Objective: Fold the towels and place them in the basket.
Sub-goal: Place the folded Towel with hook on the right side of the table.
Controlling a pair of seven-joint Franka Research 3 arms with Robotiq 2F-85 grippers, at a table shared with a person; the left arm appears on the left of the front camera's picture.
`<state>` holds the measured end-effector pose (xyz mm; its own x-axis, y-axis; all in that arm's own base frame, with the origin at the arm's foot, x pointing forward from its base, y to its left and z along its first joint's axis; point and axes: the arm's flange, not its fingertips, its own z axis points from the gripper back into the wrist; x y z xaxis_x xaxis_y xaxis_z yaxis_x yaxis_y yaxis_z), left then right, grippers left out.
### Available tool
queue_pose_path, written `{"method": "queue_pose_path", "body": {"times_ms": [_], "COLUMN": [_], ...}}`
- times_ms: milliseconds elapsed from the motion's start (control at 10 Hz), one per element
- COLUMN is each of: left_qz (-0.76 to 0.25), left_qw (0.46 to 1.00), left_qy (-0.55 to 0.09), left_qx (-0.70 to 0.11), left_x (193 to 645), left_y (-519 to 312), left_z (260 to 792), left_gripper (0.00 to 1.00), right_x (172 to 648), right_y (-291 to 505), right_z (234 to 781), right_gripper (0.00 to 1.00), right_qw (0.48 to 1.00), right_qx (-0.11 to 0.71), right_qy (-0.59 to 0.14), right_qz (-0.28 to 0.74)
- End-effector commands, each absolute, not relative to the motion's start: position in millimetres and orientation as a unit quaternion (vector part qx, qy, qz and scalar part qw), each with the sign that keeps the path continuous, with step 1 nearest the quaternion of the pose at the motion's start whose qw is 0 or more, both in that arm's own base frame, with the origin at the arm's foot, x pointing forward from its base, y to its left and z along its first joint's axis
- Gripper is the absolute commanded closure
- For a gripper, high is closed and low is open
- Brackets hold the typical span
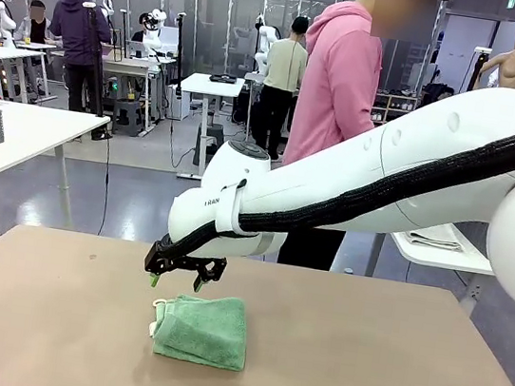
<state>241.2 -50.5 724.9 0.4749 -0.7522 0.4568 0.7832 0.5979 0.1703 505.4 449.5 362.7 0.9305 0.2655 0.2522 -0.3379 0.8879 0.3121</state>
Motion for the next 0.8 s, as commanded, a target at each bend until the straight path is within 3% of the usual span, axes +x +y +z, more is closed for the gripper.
{"method": "queue_pose_path", "body": {"times_ms": [0, 300, 700], "left_qz": [-0.442, -0.442, -0.442], "left_qw": [0.861, 0.861, 0.861], "left_qy": [-0.252, -0.252, -0.252], "left_qx": [-0.024, -0.024, -0.024], "left_x": [240, 240, 240], "left_y": [-50, -50, -50], "left_z": [723, 723, 723], "left_gripper": [0.03, 0.03, 0.03], "right_x": [469, 432, 435], "right_y": [406, 322, 239], "right_z": [400, 415, 366], "right_gripper": [0.04, 0.04, 0.04], "right_qw": [0.953, 0.938, 0.912], "right_qx": [0.241, 0.306, 0.383], "right_qy": [-0.108, -0.132, -0.136], "right_qz": [0.151, 0.095, 0.050]}}
